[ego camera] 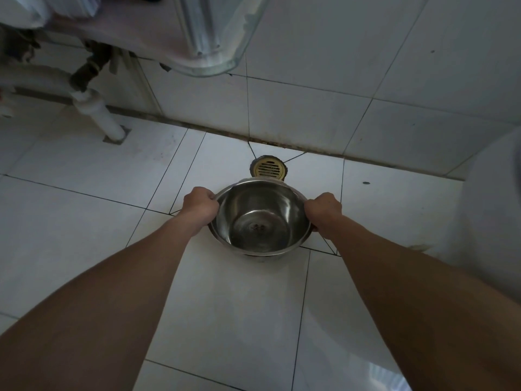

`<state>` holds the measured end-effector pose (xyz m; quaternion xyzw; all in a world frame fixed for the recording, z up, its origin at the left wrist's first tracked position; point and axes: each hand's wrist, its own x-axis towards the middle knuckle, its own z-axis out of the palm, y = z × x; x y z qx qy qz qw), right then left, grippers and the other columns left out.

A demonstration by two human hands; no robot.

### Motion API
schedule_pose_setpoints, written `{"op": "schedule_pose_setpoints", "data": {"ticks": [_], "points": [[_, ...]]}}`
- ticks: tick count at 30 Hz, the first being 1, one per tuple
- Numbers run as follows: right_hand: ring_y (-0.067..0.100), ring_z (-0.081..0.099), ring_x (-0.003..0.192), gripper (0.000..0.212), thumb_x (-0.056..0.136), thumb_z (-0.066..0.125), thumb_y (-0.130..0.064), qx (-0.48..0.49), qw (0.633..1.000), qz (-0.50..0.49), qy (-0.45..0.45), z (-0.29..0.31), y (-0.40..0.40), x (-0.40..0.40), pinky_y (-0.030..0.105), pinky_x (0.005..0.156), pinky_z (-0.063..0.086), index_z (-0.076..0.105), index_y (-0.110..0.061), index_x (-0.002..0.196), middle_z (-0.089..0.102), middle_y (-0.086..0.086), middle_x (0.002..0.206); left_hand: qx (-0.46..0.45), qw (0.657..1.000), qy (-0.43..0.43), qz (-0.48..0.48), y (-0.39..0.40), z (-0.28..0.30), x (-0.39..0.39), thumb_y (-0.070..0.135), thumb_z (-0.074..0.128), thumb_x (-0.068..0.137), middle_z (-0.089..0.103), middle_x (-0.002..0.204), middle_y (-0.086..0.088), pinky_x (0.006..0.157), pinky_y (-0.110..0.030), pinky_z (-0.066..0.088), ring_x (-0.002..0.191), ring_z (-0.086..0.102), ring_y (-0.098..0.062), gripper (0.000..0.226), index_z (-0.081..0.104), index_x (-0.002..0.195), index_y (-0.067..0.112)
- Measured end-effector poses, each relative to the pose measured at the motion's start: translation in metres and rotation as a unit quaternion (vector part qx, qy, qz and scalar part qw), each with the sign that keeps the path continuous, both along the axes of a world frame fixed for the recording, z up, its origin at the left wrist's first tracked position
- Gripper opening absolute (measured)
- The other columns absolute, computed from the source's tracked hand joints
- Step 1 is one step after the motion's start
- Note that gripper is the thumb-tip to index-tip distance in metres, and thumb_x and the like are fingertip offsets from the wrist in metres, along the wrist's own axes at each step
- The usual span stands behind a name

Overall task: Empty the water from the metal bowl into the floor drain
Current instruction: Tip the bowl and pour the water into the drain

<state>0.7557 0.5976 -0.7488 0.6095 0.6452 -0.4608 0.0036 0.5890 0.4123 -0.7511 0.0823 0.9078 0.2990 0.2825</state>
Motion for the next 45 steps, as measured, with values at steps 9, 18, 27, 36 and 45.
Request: {"op": "schedule_pose_setpoints", "data": {"ticks": [9, 18, 27, 36, 45], "points": [[0.023, 0.058, 0.064, 0.026, 0.096, 0.057, -0.012, -0.01, 1.0, -0.009, -0.002, 0.002, 0.0, 0.0, 0.028, 0.055, 0.052, 0.051, -0.008, 0.072, 0.058, 0.011, 0.078, -0.002, 1.0, 0.001, -0.002, 0.001, 0.0, -0.001, 0.005, 0.05, 0.085, 0.069, 0.101, -0.018, 0.083, -0.044, 0.06, 0.093, 0.066, -0.037, 0.024, 0.073, 0.092, 0.006], [0.021, 0.056, 0.059, 0.027, 0.097, 0.055, -0.01, -0.004, 1.0, 0.005, -0.02, 0.005, 0.001, -0.002, 0.026, 0.047, 0.046, 0.05, -0.008, 0.071, 0.055, 0.01, 0.075, -0.008, 1.0, 0.021, 0.0, 0.002, 0.002, -0.003, 0.004, 0.047, 0.084, 0.069, 0.101, -0.021, 0.074, -0.038, 0.058, 0.078, 0.059, -0.032, 0.028, 0.073, 0.094, 0.001], [0.027, 0.065, 0.075, 0.01, 0.096, 0.058, -0.011, -0.022, 0.999, 0.022, -0.021, 0.008, -0.001, -0.003, 0.031, 0.063, 0.057, 0.06, -0.001, 0.093, 0.064, 0.016, 0.091, -0.01, 0.999, 0.03, -0.011, 0.001, 0.01, -0.001, 0.001, 0.046, 0.087, 0.068, 0.104, -0.022, 0.069, -0.036, 0.057, 0.078, 0.058, -0.032, 0.026, 0.072, 0.094, 0.002], [0.033, 0.071, 0.088, 0.016, 0.096, 0.059, -0.012, -0.037, 0.999, 0.03, -0.026, 0.012, -0.002, -0.003, 0.034, 0.07, 0.06, 0.065, 0.002, 0.102, 0.069, 0.02, 0.103, -0.007, 0.999, 0.042, -0.008, 0.001, 0.014, -0.002, -0.001, 0.05, 0.089, 0.06, 0.097, -0.013, 0.069, -0.04, 0.06, 0.08, 0.057, -0.032, 0.029, 0.056, 0.069, 0.019], [0.029, 0.067, 0.079, 0.014, 0.095, 0.06, -0.012, -0.041, 0.998, 0.038, -0.028, 0.011, -0.002, -0.005, 0.032, 0.063, 0.057, 0.065, 0.001, 0.098, 0.069, 0.02, 0.104, -0.013, 0.999, 0.046, 0.01, 0.001, 0.015, -0.004, -0.004, 0.052, 0.085, 0.052, 0.077, -0.007, 0.076, -0.048, 0.062, 0.076, 0.052, -0.03, 0.037, 0.046, 0.06, 0.023]]}}
